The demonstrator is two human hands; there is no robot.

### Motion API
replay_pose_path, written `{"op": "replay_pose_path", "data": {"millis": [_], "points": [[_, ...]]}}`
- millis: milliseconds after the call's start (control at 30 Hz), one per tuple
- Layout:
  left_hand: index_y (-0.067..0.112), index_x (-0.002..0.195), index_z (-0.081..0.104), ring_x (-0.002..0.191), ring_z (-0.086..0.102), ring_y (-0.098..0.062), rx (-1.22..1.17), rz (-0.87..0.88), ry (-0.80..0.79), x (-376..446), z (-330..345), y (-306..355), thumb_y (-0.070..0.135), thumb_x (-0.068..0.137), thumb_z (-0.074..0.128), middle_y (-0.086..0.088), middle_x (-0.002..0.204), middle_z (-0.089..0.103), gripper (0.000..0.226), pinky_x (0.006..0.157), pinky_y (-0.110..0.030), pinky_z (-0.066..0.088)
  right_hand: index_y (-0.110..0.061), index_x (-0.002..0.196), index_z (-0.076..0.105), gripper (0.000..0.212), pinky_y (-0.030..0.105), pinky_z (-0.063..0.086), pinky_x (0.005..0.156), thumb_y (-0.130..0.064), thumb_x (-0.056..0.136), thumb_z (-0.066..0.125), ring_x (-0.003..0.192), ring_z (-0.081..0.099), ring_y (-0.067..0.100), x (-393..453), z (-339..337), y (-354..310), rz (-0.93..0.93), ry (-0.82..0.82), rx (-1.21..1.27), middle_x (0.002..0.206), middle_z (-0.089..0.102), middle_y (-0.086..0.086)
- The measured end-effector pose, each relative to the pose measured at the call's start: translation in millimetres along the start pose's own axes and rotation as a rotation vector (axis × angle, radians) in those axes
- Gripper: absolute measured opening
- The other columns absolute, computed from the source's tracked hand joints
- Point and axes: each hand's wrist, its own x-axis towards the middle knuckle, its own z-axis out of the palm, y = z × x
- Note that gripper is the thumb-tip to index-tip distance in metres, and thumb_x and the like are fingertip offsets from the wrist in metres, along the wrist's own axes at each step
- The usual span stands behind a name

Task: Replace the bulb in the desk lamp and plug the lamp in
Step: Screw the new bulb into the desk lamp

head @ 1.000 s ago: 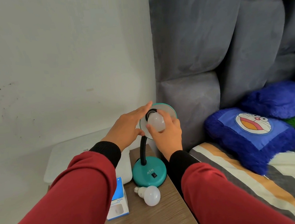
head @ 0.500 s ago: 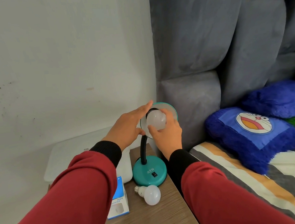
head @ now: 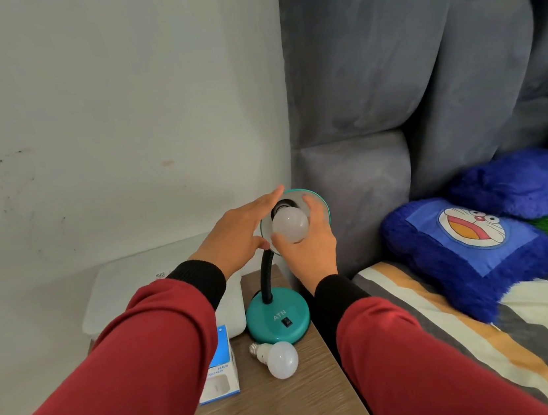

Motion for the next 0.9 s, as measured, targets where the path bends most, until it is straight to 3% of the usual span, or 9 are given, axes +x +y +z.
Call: {"op": "replay_pose_path", "data": {"millis": [133, 200, 300, 433, 567, 700, 767, 833, 900], "points": [[0.041, 0.148, 0.008, 0.140, 0.034, -0.013, -0.012, -0.002, -0.002, 0.0, -0.3, -0.2, 0.003, 0.083, 0.067, 0.010, 0.155, 0.026, 0.096, 0.110, -0.020, 0.025, -0.015, 0.134, 0.040, 0.059, 0.022, 0.044, 0.077, -0.042, 0.087, 0.061, 0.093, 0.055, 0.016, 3.4, -2.5, -0.6, 0.131, 0.014, 0.030, 0.117, 0.060, 0.011], [0.041, 0.148, 0.008, 0.140, 0.033, -0.013, -0.014, -0.002, -0.004, 0.2, -0.2, -0.3, 0.003, 0.083, 0.067, 0.010, 0.155, 0.026, 0.096, 0.111, -0.021, 0.025, -0.015, 0.138, 0.035, 0.067, 0.026, 0.045, 0.083, -0.045, 0.085, 0.062, 0.103, 0.055, 0.018, 3.4, -2.6, -0.8, 0.121, 0.023, 0.024, 0.124, 0.057, 0.011], [0.041, 0.148, 0.007, 0.140, 0.033, -0.013, -0.010, -0.002, -0.005, 0.8, 0.1, -0.8, 0.004, 0.084, 0.067, 0.009, 0.155, 0.026, 0.096, 0.109, -0.019, 0.025, -0.024, 0.142, 0.031, 0.069, 0.034, 0.043, 0.099, -0.030, 0.083, 0.067, 0.123, 0.048, 0.025, 1.1, -0.6, -1.6, 0.016, -0.001, -0.054, 0.134, 0.048, 0.010], [0.041, 0.148, 0.008, 0.140, 0.033, -0.013, -0.021, -0.007, -0.007, 0.7, 0.1, 0.0, 0.003, 0.084, 0.066, 0.009, 0.155, 0.026, 0.095, 0.111, -0.021, 0.025, -0.018, 0.139, 0.036, 0.064, 0.032, 0.048, 0.091, -0.045, 0.086, 0.061, 0.115, 0.055, 0.027, 3.4, -2.3, -4.3, 0.129, -0.002, -0.006, 0.130, 0.053, 0.014], [0.041, 0.148, 0.008, 0.139, 0.035, -0.013, -0.025, -0.008, -0.003, 0.8, -0.3, -0.2, 0.002, 0.083, 0.066, 0.009, 0.155, 0.027, 0.095, 0.109, -0.020, 0.026, -0.024, 0.142, 0.030, 0.069, 0.032, 0.042, 0.095, -0.035, 0.084, 0.065, 0.125, 0.046, 0.028, 3.7, -0.5, -5.9, 0.057, -0.034, -0.066, 0.137, 0.045, 0.011], [0.041, 0.148, 0.010, 0.140, 0.032, -0.012, -0.045, -0.004, 0.001, 0.7, -1.9, -0.4, 0.001, 0.083, 0.067, 0.010, 0.155, 0.027, 0.095, 0.110, -0.020, 0.026, -0.013, 0.135, 0.041, 0.061, 0.027, 0.050, 0.083, -0.051, 0.088, 0.053, 0.099, 0.056, 0.021, 8.6, -0.6, -4.7, 0.183, -0.010, 0.007, 0.127, 0.053, 0.014], [0.041, 0.148, 0.010, 0.140, 0.033, -0.013, -0.038, -0.004, 0.001, 0.5, -1.3, -0.2, 0.001, 0.083, 0.067, 0.009, 0.155, 0.027, 0.095, 0.112, -0.023, 0.026, -0.014, 0.137, 0.040, 0.064, 0.030, 0.049, 0.087, -0.052, 0.088, 0.053, 0.109, 0.055, 0.025, 9.1, -2.1, -5.9, 0.165, -0.010, -0.006, 0.133, 0.051, 0.015], [0.041, 0.148, 0.009, 0.140, 0.033, -0.013, -0.034, -0.004, -0.003, 0.7, -0.8, -0.5, 0.002, 0.083, 0.067, 0.009, 0.155, 0.027, 0.095, 0.112, -0.024, 0.027, -0.020, 0.144, 0.030, 0.071, 0.033, 0.042, 0.099, -0.039, 0.084, 0.064, 0.127, 0.045, 0.028, 5.7, -2.5, -7.6, 0.073, -0.028, -0.068, 0.142, 0.043, 0.011], [0.041, 0.148, 0.010, 0.140, 0.033, -0.014, -0.042, -0.008, -0.001, 0.4, -0.6, 0.3, 0.002, 0.083, 0.067, 0.009, 0.155, 0.026, 0.095, 0.112, -0.025, 0.028, -0.023, 0.141, 0.034, 0.066, 0.031, 0.042, 0.096, -0.029, 0.084, 0.066, 0.126, 0.046, 0.029, 4.1, -4.2, -7.1, 0.028, -0.032, -0.099, 0.137, 0.046, 0.012]]}}
